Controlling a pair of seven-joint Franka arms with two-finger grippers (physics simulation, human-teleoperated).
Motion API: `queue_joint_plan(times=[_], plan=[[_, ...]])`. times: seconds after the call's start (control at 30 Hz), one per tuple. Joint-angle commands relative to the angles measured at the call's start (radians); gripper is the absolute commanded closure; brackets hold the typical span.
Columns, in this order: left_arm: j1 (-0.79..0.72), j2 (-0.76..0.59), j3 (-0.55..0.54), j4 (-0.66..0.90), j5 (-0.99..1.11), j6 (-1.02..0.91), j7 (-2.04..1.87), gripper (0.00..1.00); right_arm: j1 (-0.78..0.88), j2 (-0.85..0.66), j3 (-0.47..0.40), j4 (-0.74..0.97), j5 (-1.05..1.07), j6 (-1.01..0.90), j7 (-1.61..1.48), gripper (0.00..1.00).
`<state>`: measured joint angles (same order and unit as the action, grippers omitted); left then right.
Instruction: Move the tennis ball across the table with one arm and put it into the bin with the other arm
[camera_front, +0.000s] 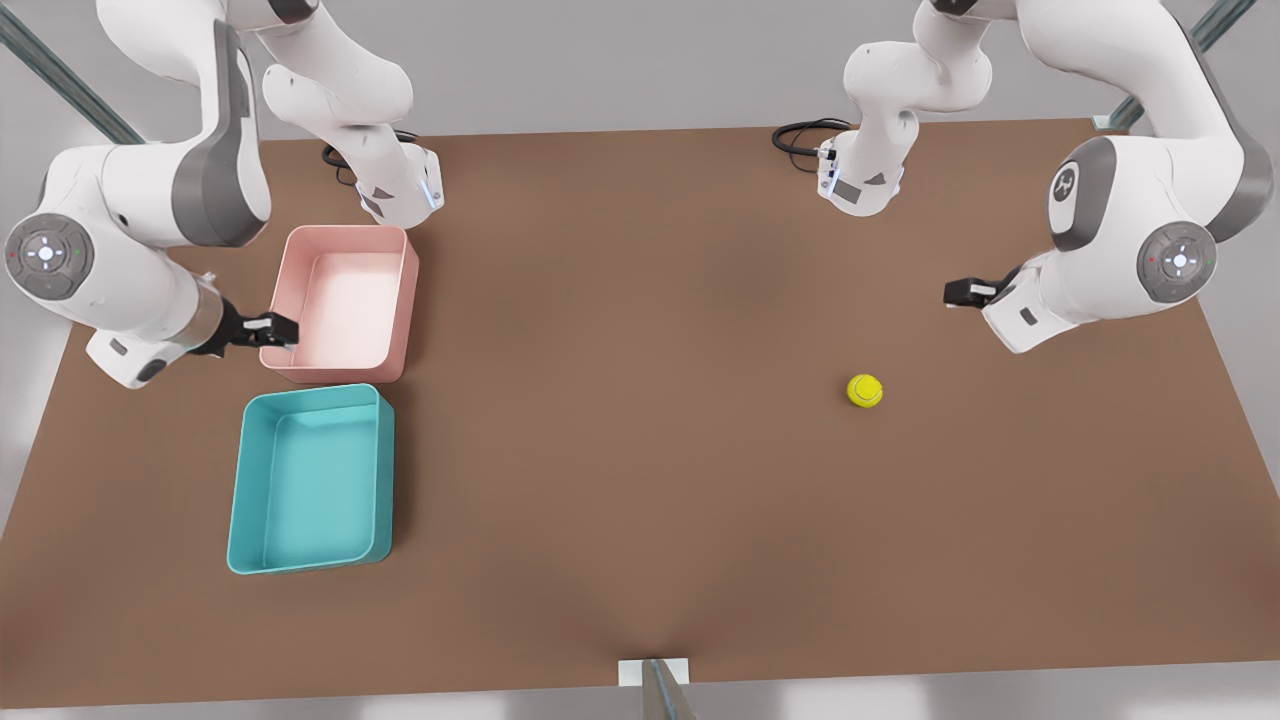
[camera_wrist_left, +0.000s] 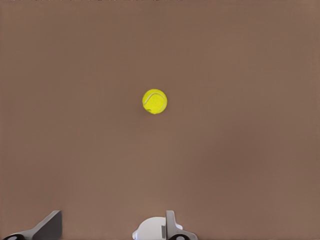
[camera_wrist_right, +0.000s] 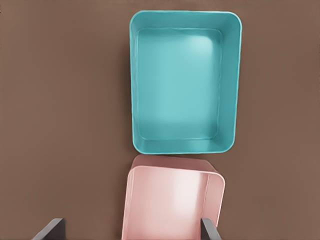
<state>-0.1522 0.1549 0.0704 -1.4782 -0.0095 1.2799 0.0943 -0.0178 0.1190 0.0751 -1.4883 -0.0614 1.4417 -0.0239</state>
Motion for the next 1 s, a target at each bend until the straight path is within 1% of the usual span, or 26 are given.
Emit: queue_joint_plan(times=[0.0,0.03,0.07,0.1,0.13,0.17,0.2,0.27,0.33,0.37,0.43,0.5,0.53,0.6,0.73,0.83,0.87,0.9,0.97], plan=[[0.0,-0.002,0.0,-0.005,0.0,0.041,0.039,0.0,-0.001,-0.001,0.0,-0.001,0.003,0.066,-0.008,0.0],[0.0,-0.002,0.0,-0.005,0.0,0.041,0.039,0.13,-0.004,0.001,0.0,-0.001,0.008,0.065,-0.011,0.0],[0.0,-0.003,0.0,-0.017,0.0,0.042,0.044,0.49,-0.004,-0.001,0.0,-0.001,0.008,0.065,-0.01,0.0],[-0.006,-0.003,0.0,-0.062,-0.001,0.088,0.047,0.79,-0.01,0.001,0.0,-0.001,0.009,0.065,-0.01,0.0],[-0.021,-0.005,0.0,-0.149,-0.027,0.214,0.047,0.79,-0.016,0.001,0.0,-0.001,0.02,0.065,-0.013,0.0],[-0.023,-0.005,-0.001,-0.197,-0.03,0.269,0.082,0.79,-0.017,0.007,0.0,0.0,0.02,0.065,-0.014,0.0],[-0.02,0.0,-0.001,-0.258,-0.03,0.361,0.328,0.79,-0.019,0.007,0.0,0.0,0.02,0.065,-0.019,0.0],[-0.02,0.017,-0.001,-0.389,-0.021,0.584,0.628,0.79,-0.019,0.013,0.0,0.0,0.021,0.065,-0.021,0.0],[-0.024,0.021,-0.001,-0.43,-0.018,0.7,0.87,0.79,-0.021,0.013,0.0,-0.001,0.02,0.065,-0.021,0.0],[-0.041,0.02,-0.007,-0.478,0.054,0.745,0.999,0.79,-0.022,0.018,0.0,0.0,0.02,0.065,-0.021,0.0],[-0.04,0.025,-0.038,-0.51,0.077,0.75,1.064,0.79,-0.025,0.019,0.0,0.0,0.02,0.065,-0.021,0.0],[-0.012,0.063,-0.038,-0.505,0.075,0.754,1.447,0.79,-0.025,0.021,0.0,-0.001,0.02,0.063,-0.021,0.0],[-0.01,0.074,-0.038,-0.505,0.094,0.776,1.521,0.79,-0.025,0.021,0.0,-0.001,0.021,0.062,-0.021,0.0],[0.005,0.107,-0.038,-0.505,0.213,0.799,1.614,0.79,-0.025,0.021,0.0,-0.003,0.02,0.057,-0.022,0.0],[0.023,0.16,-0.038,-0.505,0.238,0.906,1.803,0.79,-0.027,0.028,0.0,-0.003,0.02,0.057,-0.024,0.0],[0.023,0.183,-0.038,-0.505,0.273,0.954,1.794,0.79,-0.027,0.03,0.0,-0.003,0.017,0.057,-0.025,0.0],[0.023,0.183,-0.038,-0.508,0.27,0.941,1.783,0.79,-0.027,0.034,0.0,-0.003,0.017,0.057,-0.025,0.0],[0.029,0.18,-0.038,-0.54,0.27,0.932,1.759,0.79,-0.025,0.036,0.0,-0.003,0.015,0.058,-0.027,0.0],[0.039,0.178,-0.04,-0.576,0.273,0.977,1.727,0.79,-0.027,0.039,0.0,-0.001,0.015,0.058,-0.03,0.0]])
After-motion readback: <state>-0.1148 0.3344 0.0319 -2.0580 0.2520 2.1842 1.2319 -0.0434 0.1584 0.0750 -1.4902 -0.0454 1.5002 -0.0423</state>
